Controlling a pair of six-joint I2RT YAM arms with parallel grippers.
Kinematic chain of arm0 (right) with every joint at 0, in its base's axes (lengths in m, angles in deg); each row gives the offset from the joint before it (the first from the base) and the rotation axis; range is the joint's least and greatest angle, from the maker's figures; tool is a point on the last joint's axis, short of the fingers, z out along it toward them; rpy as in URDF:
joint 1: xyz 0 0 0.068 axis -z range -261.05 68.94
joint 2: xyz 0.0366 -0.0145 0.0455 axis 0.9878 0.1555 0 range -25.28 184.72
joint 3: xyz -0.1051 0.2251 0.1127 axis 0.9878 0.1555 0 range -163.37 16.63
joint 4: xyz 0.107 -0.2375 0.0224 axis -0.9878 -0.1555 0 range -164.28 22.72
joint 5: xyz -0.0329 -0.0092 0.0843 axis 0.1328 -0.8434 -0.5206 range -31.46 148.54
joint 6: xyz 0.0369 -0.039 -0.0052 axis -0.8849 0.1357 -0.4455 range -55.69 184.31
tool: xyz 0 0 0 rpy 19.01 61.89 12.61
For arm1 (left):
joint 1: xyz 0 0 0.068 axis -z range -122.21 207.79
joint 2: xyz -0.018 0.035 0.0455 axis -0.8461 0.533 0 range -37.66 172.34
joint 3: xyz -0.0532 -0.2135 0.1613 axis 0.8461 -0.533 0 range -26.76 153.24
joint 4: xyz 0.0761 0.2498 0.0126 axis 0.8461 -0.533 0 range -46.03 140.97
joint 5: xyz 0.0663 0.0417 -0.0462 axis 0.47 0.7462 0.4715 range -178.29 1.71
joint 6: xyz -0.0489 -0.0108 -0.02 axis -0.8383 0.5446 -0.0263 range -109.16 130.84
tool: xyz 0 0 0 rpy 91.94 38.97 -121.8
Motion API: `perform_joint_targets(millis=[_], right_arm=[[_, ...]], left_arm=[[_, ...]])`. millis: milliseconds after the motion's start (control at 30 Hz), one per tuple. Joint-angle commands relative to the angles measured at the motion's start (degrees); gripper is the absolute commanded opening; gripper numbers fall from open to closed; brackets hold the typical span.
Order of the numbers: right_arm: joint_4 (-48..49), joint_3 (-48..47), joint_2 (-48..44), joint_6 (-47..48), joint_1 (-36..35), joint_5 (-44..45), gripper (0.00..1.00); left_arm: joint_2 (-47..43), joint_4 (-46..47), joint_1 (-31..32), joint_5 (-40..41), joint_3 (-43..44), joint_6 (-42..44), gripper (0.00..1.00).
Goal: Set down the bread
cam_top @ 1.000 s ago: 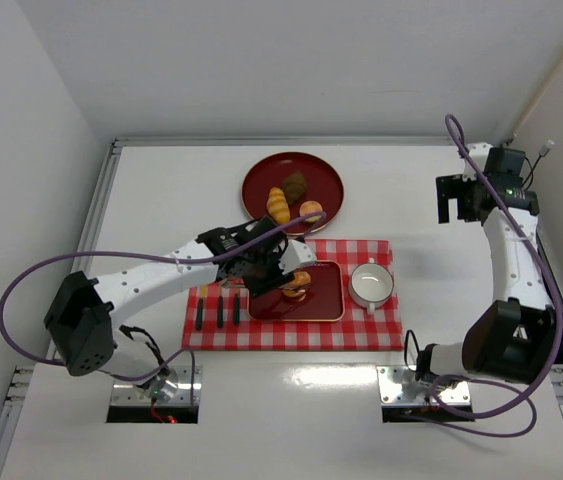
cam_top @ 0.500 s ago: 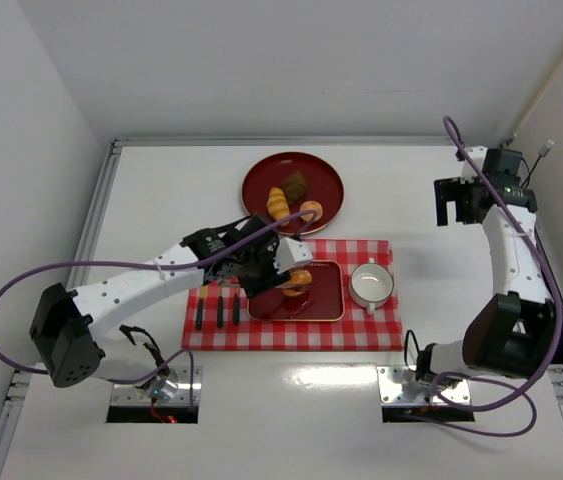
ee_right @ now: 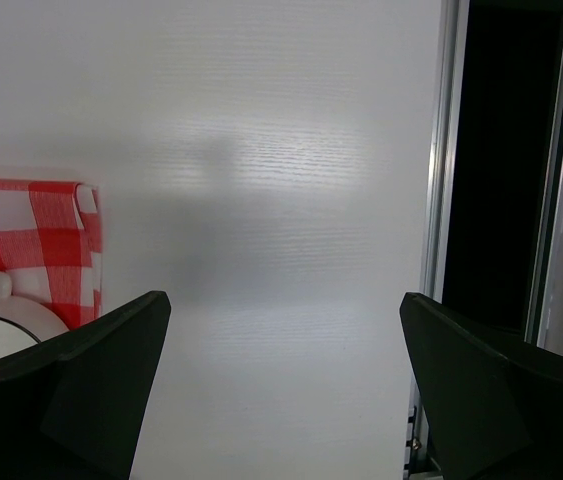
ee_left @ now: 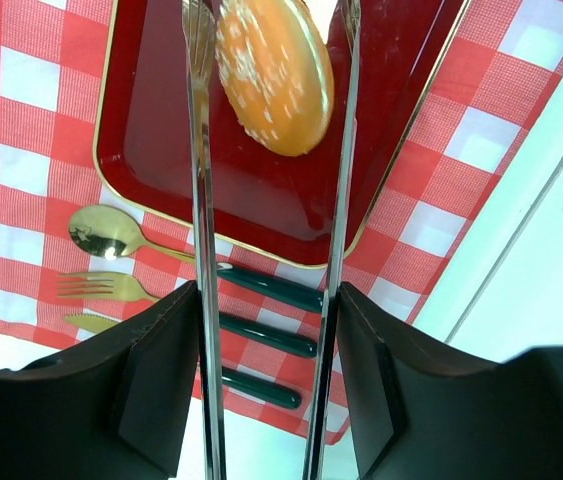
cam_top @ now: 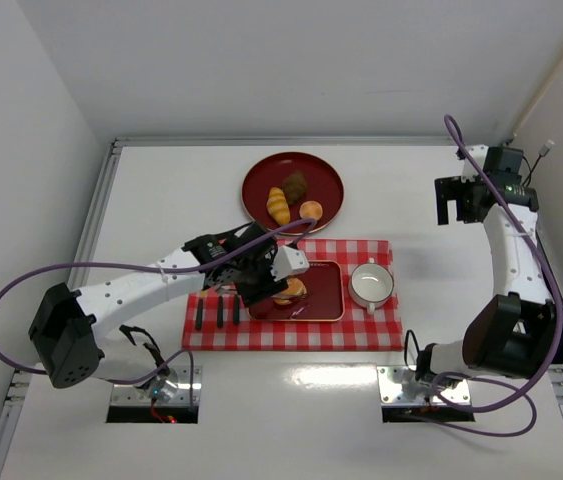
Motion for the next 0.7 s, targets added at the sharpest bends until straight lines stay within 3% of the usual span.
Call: perform_joint_targets(millis=[0,233,433,667], right_arm=[[0.4,-2.9,-0.1,0.2,-0.2,-0.1,1.0],[0.4,-2.9,-0.1,0.2,-0.2,-0.1,1.0],[0.4,-2.9,0.4,0.2,-0.2,-0.1,1.0],[1.5,-2.9,2.1,0.7,-0.2,-0.1,1.0]], left_arm=[[-2.0,2.0,0.3,-1.5,0.6,0.0,0.5],[-4.1,0.6,-0.3,-1.5,2.6,0.0,0.5],[-8.5,-1.4,-7.0,-3.3,10.1,0.6,0.5],[-11.0,10.5,-18.9,8.8,11.3,-2.1,0.5]])
